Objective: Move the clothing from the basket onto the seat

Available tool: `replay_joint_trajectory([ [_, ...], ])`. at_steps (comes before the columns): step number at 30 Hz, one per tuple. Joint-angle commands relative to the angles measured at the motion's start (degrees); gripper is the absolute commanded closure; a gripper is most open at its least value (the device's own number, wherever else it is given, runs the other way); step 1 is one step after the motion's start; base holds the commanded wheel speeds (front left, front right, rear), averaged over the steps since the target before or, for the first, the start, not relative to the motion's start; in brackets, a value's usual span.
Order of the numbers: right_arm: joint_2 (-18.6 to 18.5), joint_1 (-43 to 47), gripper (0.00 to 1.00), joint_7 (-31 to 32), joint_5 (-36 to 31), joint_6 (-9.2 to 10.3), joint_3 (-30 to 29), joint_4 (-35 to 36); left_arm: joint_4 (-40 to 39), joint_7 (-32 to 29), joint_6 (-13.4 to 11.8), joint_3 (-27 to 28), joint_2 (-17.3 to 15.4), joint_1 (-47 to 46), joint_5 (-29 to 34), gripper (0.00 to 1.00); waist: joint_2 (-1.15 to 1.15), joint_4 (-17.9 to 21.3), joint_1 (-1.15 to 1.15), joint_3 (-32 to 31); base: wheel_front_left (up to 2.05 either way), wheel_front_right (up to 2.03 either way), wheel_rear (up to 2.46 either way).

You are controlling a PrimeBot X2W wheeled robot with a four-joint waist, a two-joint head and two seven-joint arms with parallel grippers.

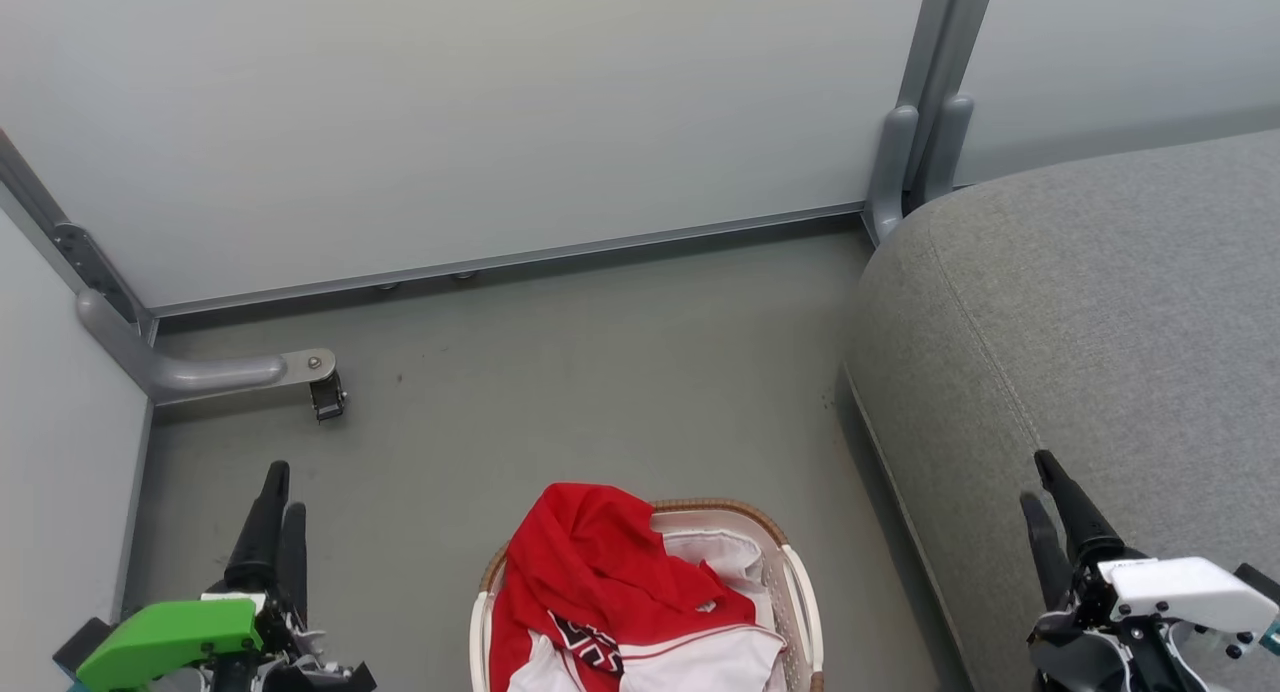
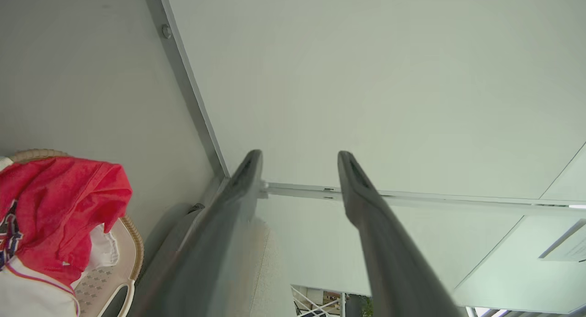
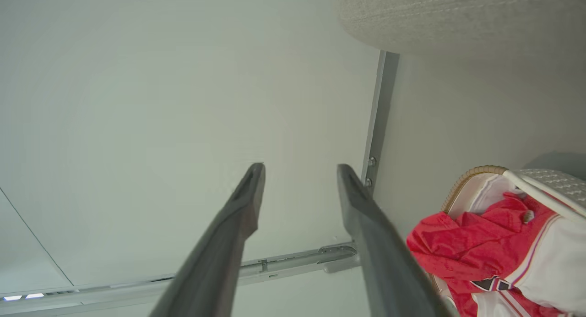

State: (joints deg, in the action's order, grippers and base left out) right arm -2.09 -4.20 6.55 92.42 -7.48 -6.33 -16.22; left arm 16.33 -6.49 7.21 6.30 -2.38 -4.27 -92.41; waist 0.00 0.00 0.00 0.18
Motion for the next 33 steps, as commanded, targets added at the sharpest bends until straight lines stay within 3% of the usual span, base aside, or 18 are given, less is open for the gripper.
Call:
replay_joint_trajectory([
  [1,-0.1,-0.2,0.0,-0.4,-0.2,0.0,0.4,0.2,-0.4,0.4,0.0,-0.4,-0.1,-0.1,0.1,0.0,0.0,0.0,0.0,0.0,0.0,0.0,0.0],
  [13,-0.2,-0.2,0.0,-3.8,-3.5,0.0,1.9,-0.3,-2.2,3.8,0.1,-3.3,-0.1,0.8,2.7,0.0,0.0,0.0,0.0,0.1,0.0,0.0,0.0],
  [20,-0.3,-0.3,0.0,-5.6,-8.1,0.0,1.0,0.1,-3.5,5.6,0.1,-3.9,-0.2,1.0,7.7,0.0,0.0,-0.1,0.0,0.1,0.0,0.0,0.0],
  [33,-0.4,0.3,0.0,-8.6,-25.2,-0.01,1.7,4.3,-5.6,8.5,0.2,-4.6,-0.3,1.2,19.2,0.0,0.0,-0.3,0.0,0.1,0.0,0.0,0.0],
])
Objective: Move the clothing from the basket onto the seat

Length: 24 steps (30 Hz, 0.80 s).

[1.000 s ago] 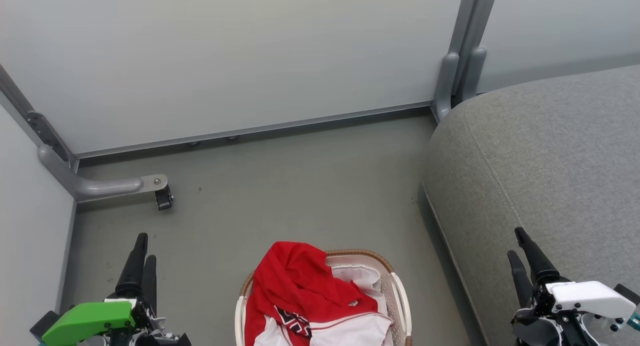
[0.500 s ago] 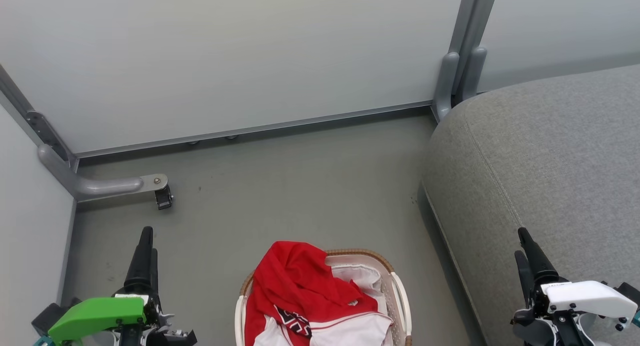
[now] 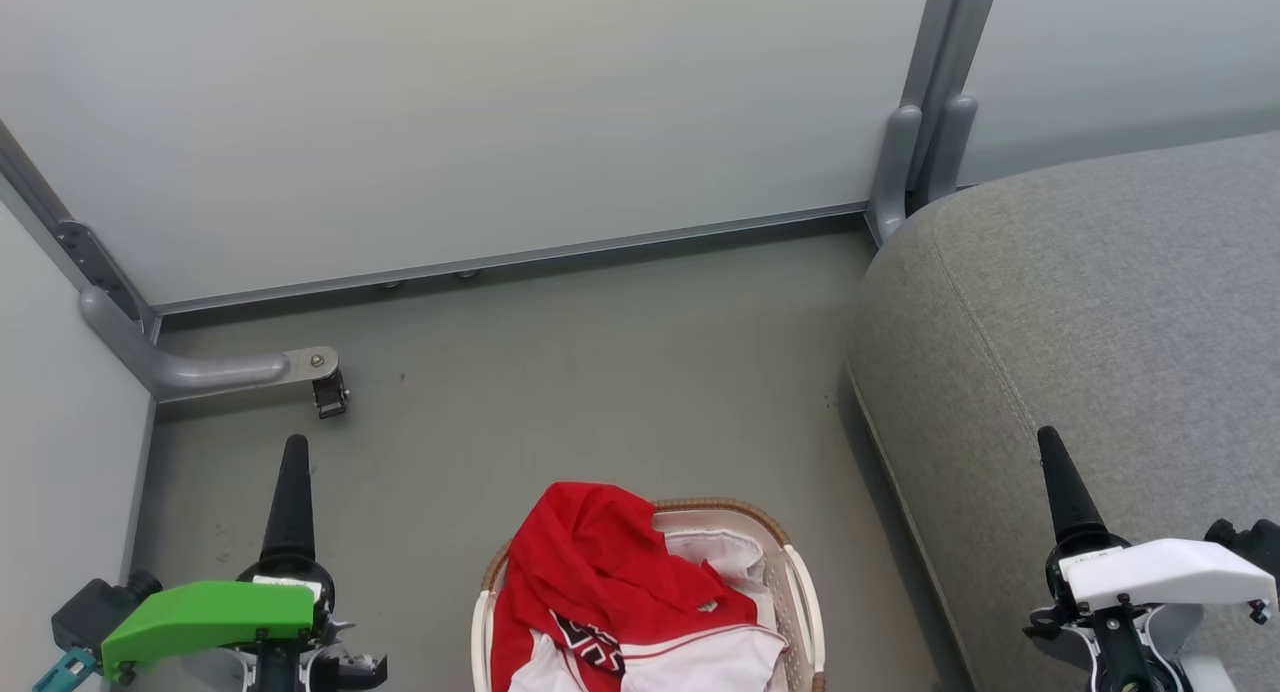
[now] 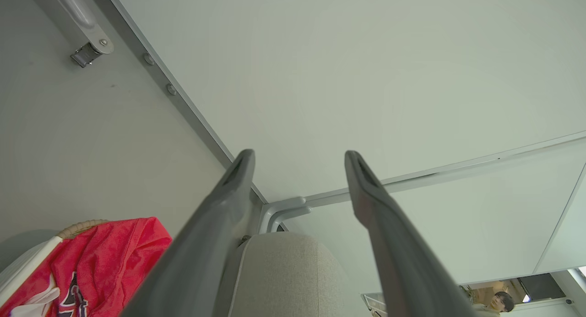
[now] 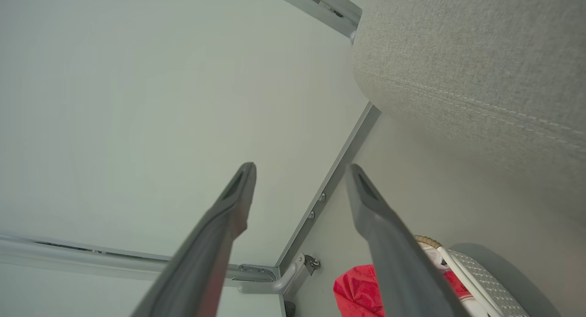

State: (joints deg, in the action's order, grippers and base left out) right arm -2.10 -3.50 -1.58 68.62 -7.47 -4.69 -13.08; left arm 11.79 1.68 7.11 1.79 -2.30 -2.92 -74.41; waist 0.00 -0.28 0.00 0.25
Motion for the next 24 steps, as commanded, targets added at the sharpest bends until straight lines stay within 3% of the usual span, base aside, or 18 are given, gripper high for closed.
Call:
replay_joint_trajectory([
  [1,-0.4,-0.3,0.0,-0.6,-2.3,-0.02,0.2,1.4,-1.2,0.6,0.3,-0.1,-0.4,-0.1,2.2,0.0,0.0,0.0,0.0,0.0,0.0,0.0,0.0],
  [24,-0.6,1.3,0.0,-4.9,-25.2,-0.02,3.4,3.0,-2.3,4.9,-0.9,-2.5,-0.5,1.7,21.5,0.0,0.0,-0.6,0.0,0.0,0.0,0.0,0.0],
])
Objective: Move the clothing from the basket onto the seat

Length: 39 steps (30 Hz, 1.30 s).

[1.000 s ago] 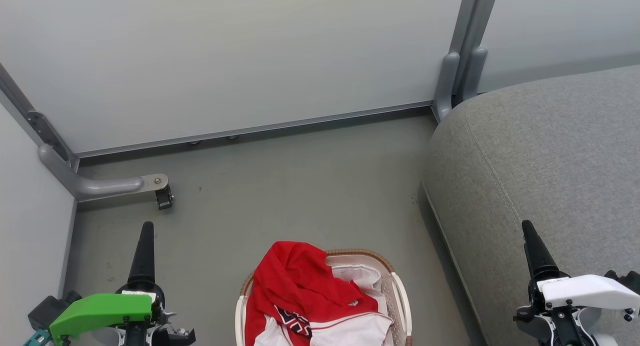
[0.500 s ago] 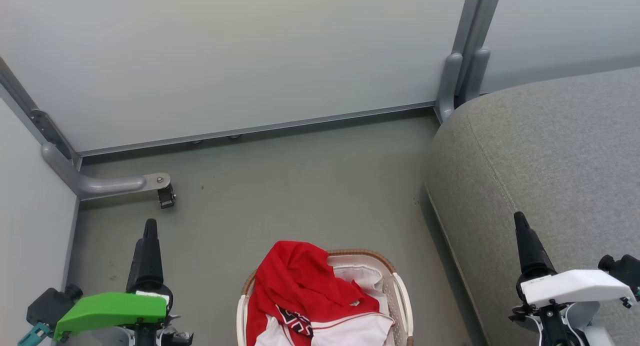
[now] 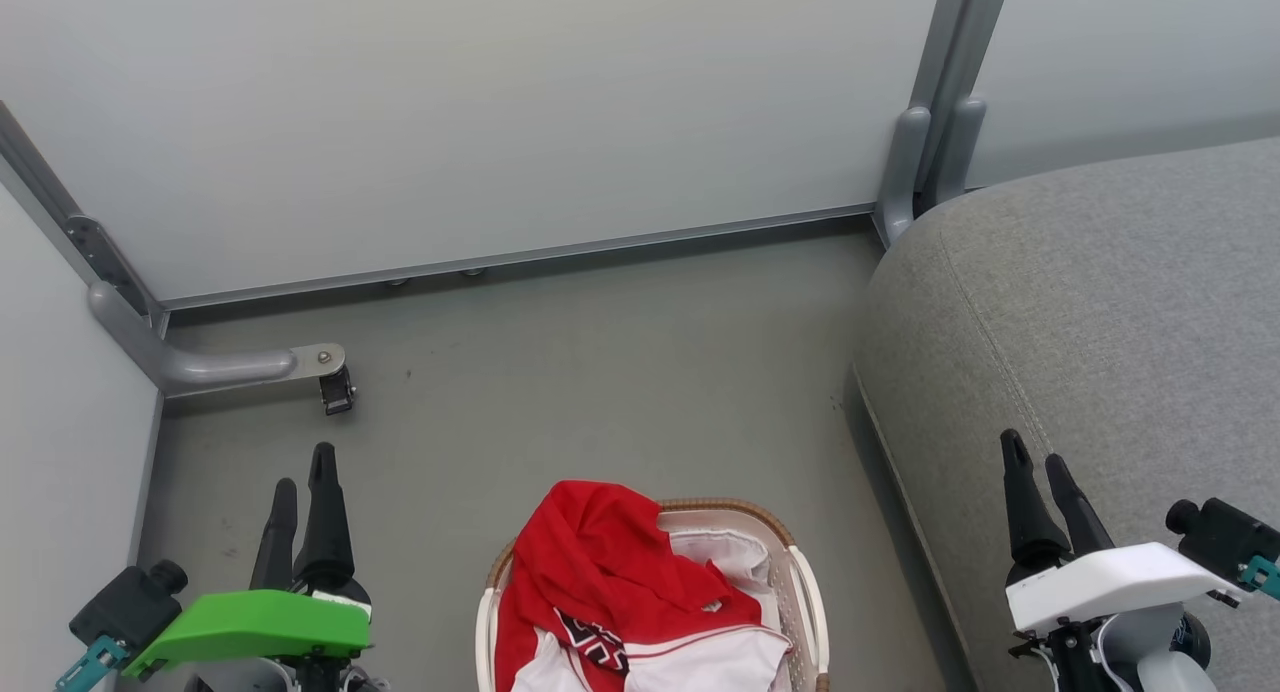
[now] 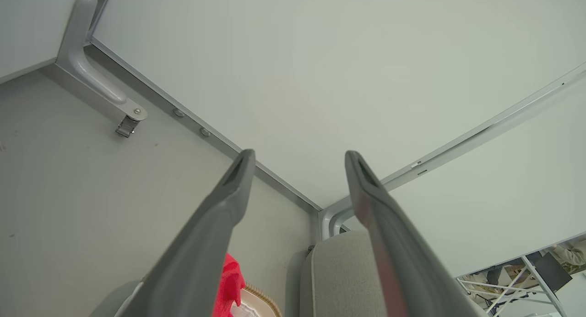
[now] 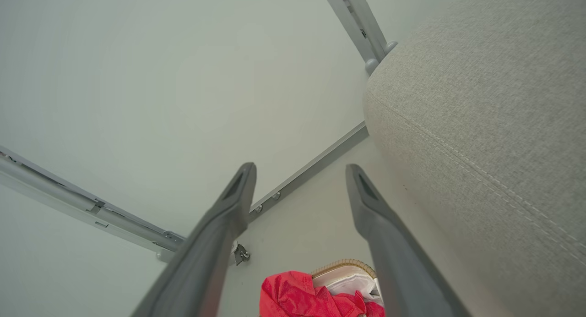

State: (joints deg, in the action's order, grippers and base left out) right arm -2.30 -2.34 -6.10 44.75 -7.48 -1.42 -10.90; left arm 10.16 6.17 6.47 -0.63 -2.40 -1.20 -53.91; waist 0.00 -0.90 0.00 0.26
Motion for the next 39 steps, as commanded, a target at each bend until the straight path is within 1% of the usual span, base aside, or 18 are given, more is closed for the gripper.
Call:
replay_joint_trajectory([
  [1,-0.4,0.2,0.0,-0.6,-2.1,-0.01,0.2,0.8,-0.6,0.5,-0.3,-0.1,-0.4,0.1,1.4,0.0,0.0,0.0,0.0,0.0,0.0,0.0,0.0],
  [12,-0.5,0.8,0.0,-2.3,-10.8,-0.01,1.3,0.2,0.2,2.2,-0.3,-0.6,-0.5,1.3,9.8,0.0,0.0,-0.3,0.0,-0.1,0.0,0.0,0.0],
  [15,-0.5,0.9,0.0,-2.8,-13.2,-0.01,1.6,0.4,0.6,2.8,-0.2,-1.2,-0.5,1.5,13.4,0.0,0.0,-0.4,0.0,-0.1,0.0,0.0,0.0],
  [19,-0.5,1.2,0.0,-3.4,-15.8,-0.01,2.0,0.6,1.1,3.3,-0.3,-1.9,-0.5,1.8,16.3,0.0,0.0,-0.5,0.0,-0.1,0.0,0.0,0.0],
  [28,-0.6,1.4,0.0,-4.6,-21.0,-0.02,3.0,0.6,2.0,4.6,-0.4,-3.0,-0.5,2.5,22.1,0.0,0.0,-0.9,0.0,-0.2,0.0,0.0,0.0],
  [39,-0.6,1.7,0.0,-6.0,-26.7,-0.02,3.8,1.1,3.6,5.9,-0.5,-3.5,-0.6,3.2,27.2,0.0,0.0,-1.2,0.0,-0.2,0.0,0.0,0.0],
])
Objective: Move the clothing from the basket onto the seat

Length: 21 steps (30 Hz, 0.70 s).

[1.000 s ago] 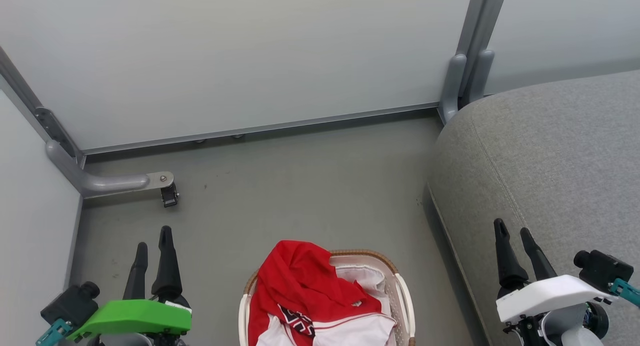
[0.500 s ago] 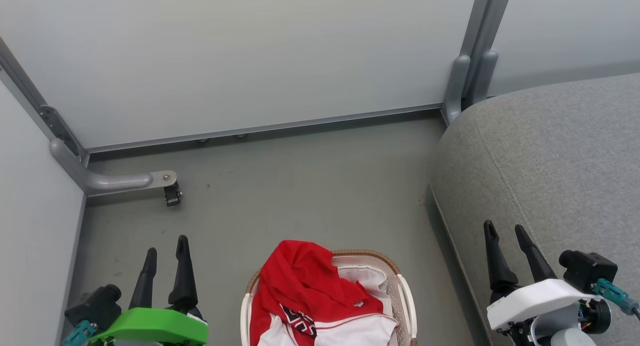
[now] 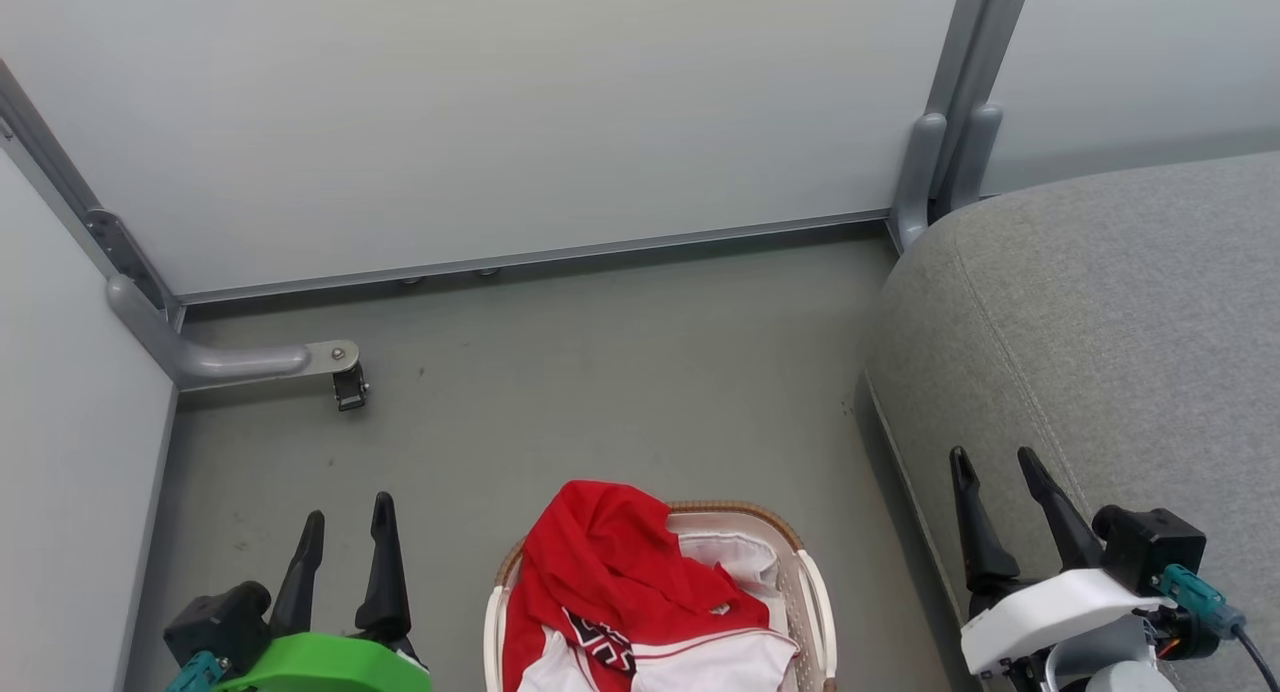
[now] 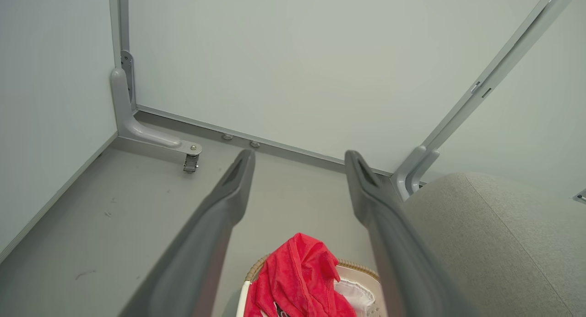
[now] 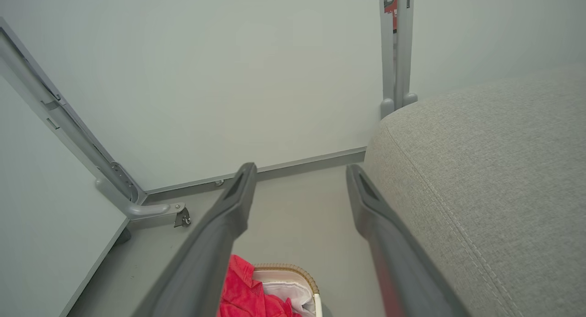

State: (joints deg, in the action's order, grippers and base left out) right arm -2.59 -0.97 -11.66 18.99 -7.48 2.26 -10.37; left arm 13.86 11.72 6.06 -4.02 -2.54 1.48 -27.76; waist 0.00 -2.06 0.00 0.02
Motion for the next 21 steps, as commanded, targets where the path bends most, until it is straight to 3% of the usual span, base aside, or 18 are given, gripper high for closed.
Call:
replay_joint_trajectory([
  [1,-0.3,0.4,0.0,-0.6,-1.3,-0.02,0.2,0.6,-0.1,0.5,-0.1,-0.2,-0.4,0.5,1.4,0.0,0.0,-0.1,0.0,0.0,0.0,0.0,0.0],
  [21,-0.4,1.2,0.0,-2.8,-10.2,-0.01,1.5,0.1,0.9,2.6,0.1,-1.7,-0.5,1.3,8.8,0.0,0.0,-0.9,0.0,-0.2,0.0,0.0,0.0],
])
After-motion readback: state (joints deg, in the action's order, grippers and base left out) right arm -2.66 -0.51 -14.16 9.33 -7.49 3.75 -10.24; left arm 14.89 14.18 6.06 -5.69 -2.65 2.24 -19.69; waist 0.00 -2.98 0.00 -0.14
